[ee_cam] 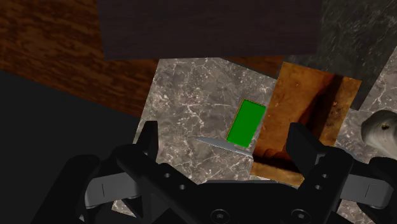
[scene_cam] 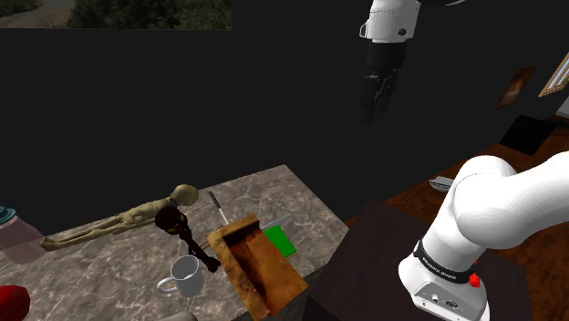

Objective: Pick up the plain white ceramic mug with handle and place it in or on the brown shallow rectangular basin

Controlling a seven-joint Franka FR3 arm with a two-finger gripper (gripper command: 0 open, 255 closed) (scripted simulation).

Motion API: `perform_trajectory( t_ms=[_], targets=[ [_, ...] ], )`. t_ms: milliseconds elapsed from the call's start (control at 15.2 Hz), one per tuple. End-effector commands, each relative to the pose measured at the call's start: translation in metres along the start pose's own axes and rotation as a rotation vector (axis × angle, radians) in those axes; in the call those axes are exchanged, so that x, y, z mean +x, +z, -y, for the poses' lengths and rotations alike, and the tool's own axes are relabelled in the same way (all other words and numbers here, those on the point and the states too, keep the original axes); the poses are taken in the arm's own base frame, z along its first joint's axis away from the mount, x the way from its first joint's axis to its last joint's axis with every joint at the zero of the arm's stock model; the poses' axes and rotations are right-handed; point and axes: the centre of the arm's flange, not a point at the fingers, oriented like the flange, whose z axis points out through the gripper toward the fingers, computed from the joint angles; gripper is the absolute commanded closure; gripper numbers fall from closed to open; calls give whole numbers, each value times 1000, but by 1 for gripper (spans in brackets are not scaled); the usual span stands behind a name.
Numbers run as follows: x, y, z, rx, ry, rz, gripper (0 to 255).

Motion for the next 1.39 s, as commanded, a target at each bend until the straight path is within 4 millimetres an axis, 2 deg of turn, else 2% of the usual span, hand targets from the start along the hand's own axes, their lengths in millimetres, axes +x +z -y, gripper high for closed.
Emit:
perform_trajectory(
  t_ms=[0,1320],
  targets=[
    [0,0,0,0,0,0,0],
    [110,169,157,24,-21,-97,0]
  ],
)
